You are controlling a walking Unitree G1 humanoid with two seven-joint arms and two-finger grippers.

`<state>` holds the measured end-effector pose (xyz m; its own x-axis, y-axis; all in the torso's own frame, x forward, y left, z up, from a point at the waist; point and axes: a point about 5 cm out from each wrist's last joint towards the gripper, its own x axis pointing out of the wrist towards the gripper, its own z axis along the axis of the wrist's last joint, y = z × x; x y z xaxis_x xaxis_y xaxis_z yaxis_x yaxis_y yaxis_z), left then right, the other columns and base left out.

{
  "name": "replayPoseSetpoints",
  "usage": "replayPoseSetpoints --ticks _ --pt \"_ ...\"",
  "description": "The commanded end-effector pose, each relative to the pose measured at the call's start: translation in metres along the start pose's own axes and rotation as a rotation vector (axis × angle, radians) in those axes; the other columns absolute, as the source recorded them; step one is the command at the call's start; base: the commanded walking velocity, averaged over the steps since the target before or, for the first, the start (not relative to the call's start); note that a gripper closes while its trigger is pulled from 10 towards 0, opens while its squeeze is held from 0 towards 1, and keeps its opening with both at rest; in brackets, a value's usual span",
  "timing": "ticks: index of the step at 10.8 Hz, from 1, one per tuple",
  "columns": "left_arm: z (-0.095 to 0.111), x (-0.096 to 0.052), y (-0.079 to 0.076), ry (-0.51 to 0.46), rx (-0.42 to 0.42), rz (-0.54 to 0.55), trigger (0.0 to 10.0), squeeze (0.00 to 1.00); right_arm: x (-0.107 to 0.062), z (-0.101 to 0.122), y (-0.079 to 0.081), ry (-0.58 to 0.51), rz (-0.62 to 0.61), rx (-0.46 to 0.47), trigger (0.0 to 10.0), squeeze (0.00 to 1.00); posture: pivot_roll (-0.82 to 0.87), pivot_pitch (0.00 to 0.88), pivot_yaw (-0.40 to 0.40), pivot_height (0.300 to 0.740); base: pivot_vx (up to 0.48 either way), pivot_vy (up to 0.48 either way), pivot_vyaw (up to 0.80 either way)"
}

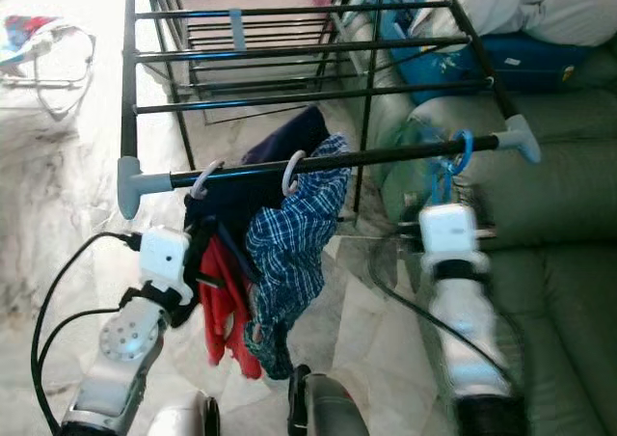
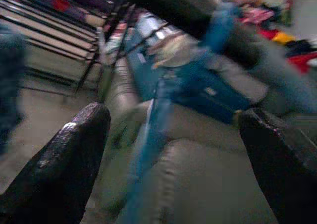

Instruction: Hang hanger

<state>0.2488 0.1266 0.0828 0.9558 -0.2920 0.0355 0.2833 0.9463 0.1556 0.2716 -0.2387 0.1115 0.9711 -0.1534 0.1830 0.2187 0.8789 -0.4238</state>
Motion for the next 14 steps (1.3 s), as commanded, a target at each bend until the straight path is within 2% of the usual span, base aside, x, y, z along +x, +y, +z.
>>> replayPoseSetpoints --ticks 1,3,4,6,8,9,10,12,13,14 --pt "0.006 0.001 -0.002 -0.021 0.014 -0.016 10.0 0.0 -0.001 0.001 -0.008 -0.008 -0.029 -0.013 10.0 0.0 -0.05 0.185 -0.054 0.74 0.0 0.0 0.0" --pt "0.006 0.001 -0.003 -0.019 0.02 -0.023 10.0 0.0 0.007 -0.005 -0.013 0.045 -0.027 -0.017 10.0 0.0 -0.05 0.184 -0.055 0.74 0.0 0.0 0.0" --pt "0.005 0.001 -0.003 -0.013 0.023 -0.027 10.0 0.0 0.005 -0.022 -0.01 0.166 -0.02 0.0 10.0 0.0 -0.04 0.186 -0.056 0.74 0.0 0.0 0.0" --pt "0.005 0.001 -0.004 -0.009 0.021 -0.028 10.0 0.0 0.006 -0.033 0.004 0.264 0.027 0.061 10.0 0.0 -0.04 0.186 -0.056 0.74 0.0 0.0 0.0" --pt "0.004 0.002 -0.006 -0.004 0.024 -0.034 10.0 0.0 0.015 -0.027 0.018 0.257 0.063 0.093 10.0 0.0 -0.04 0.185 -0.057 0.74 0.0 0.0 0.0" --pt "0.004 0.002 -0.006 -0.002 0.024 -0.032 10.0 0.0 0.011 -0.032 0.019 0.296 0.068 0.08 10.0 0.0 -0.04 0.185 -0.061 0.74 0.0 0.0 0.0" --pt "0.003 0.001 -0.006 0.003 0.024 -0.031 10.0 0.0 0.002 -0.041 0.017 0.357 0.06 0.084 10.0 0.0 -0.04 0.185 -0.061 0.74 0.0 0.0 0.0" --pt "0.003 0.002 -0.008 0.007 0.023 -0.04 10.0 0.0 -0.009 -0.05 0.004 0.401 -0.001 0.038 10.0 0.0 -0.05 0.192 -0.061 0.74 0.0 0.0 0.0" --pt "0.003 0.004 -0.008 0.006 0.024 -0.044 10.0 0.0 -0.014 -0.049 -0.011 0.383 -0.098 0.006 10.0 0.0 -0.05 0.189 -0.056 0.74 0.0 0.0 0.0" --pt "0.003 0.004 -0.007 0.007 0.026 -0.044 10.0 0.0 -0.014 -0.041 -0.018 0.342 -0.138 -0.025 10.0 0.0 -0.05 0.188 -0.054 0.74 0.0 0.0 0.0"
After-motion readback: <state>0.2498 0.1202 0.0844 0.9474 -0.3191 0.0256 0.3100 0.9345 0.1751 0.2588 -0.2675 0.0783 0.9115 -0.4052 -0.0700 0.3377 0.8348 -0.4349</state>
